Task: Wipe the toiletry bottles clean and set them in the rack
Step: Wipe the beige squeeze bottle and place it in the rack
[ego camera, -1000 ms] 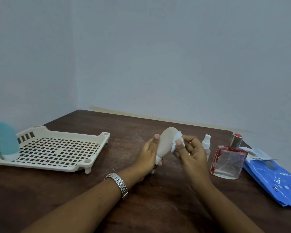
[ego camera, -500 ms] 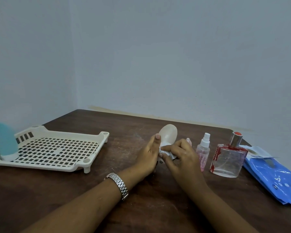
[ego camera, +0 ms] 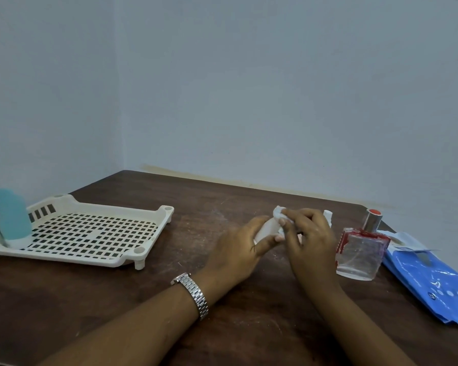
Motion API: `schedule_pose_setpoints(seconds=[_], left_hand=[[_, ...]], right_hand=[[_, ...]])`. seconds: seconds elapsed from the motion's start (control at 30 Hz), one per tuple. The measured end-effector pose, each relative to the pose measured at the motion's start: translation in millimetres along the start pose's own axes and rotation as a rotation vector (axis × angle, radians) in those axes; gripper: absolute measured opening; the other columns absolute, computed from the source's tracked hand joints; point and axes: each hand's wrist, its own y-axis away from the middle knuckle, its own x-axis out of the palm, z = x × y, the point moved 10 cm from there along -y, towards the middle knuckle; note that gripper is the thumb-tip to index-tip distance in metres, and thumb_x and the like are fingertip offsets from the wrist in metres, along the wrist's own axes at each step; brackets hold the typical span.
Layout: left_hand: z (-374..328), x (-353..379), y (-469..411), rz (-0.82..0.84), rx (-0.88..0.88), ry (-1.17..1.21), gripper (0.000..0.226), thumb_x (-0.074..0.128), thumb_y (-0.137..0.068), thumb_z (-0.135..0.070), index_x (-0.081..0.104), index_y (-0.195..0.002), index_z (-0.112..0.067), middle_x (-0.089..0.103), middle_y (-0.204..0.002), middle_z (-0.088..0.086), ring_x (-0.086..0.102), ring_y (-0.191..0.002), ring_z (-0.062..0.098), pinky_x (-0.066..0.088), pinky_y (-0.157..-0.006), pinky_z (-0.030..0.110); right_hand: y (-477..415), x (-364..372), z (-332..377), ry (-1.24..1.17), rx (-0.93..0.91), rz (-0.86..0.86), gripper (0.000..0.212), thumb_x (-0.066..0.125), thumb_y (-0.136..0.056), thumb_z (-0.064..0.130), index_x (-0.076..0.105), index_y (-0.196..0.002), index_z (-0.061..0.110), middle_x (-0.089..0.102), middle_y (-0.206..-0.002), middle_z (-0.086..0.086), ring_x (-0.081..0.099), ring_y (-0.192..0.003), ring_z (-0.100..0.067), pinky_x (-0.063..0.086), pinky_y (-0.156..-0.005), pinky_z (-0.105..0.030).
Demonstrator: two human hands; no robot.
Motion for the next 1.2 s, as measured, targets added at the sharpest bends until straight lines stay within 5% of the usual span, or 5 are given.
schedule_pose_setpoints(seconds=[0.33, 0.53, 0.87, 1.0, 1.2], left_hand=[[-1.1, -14.4, 4.3, -0.083, 0.008, -0.051, 0.09, 0.007, -0.073, -0.083, 0.044, -0.138, -0.033, 0.071, -0.089, -0.003, 0.061, -0.073, 0.003, 0.038, -0.054, 0.008], [11.2, -9.9, 0.6, -0.099, -0.038, 0.07, 0.073, 0.014, -0.084, -0.078, 0.061, -0.116, -0.032, 0.07, -0.082, -0.009, 0.065, -0.073, 0.004, 0.054, -0.062, 0.031], [35.1, -11.4, -2.4, -0.122, -0.231, 0.151, 0.051, 0.028, -0.089, -0.061, 0.065, -0.089, -0.025, 0.058, -0.068, -0.008, 0.059, -0.065, 0.012, 0.044, -0.056, 0.029], [53.7, -11.3, -1.5, -0.161, -0.357, 0.269, 0.045, 0.036, -0.097, -0.051, 0.067, -0.088, -0.018, 0.057, -0.06, -0.004, 0.055, -0.058, 0.017, 0.046, -0.055, 0.036], [52.5, -5.9, -1.7, -0.098, -0.414, 0.454, 0.041, 0.037, -0.098, -0.048, 0.062, -0.084, -0.019, 0.052, -0.054, 0.004, 0.047, -0.044, 0.013, 0.036, -0.039, 0.021]], right_hand=[[14.2, 28.8, 26.8, -0.119, -0.138, 0.232, 0.02, 0.061, -0.077, -0.009, 0.07, -0.087, 0.005, 0.058, -0.087, -0.001, 0.047, -0.09, 0.015, 0.021, -0.086, 0.009], [10.4, 30.7, 21.5, -0.067, -0.199, 0.269, 0.016, 0.064, -0.081, 0.004, 0.071, -0.095, 0.007, 0.056, -0.084, 0.0, 0.047, -0.08, 0.001, 0.03, -0.08, 0.005], [8.5, 25.1, -15.7, 0.028, 0.026, 0.167, 0.018, 0.066, -0.083, 0.004, 0.069, -0.1, 0.007, 0.062, -0.094, -0.005, 0.055, -0.08, -0.009, 0.039, -0.068, -0.006], [17.3, 40.0, 0.7, -0.053, -0.034, 0.286, 0.015, 0.066, -0.084, 0.009, 0.069, -0.099, 0.01, 0.056, -0.095, 0.007, 0.052, -0.08, 0.004, 0.043, -0.07, -0.003], [16.1, 37.4, 10.7, -0.074, -0.092, 0.268, 0.007, 0.067, -0.083, 0.009, 0.068, -0.09, 0.012, 0.056, -0.089, 0.008, 0.05, -0.081, 0.008, 0.039, -0.073, -0.001]])
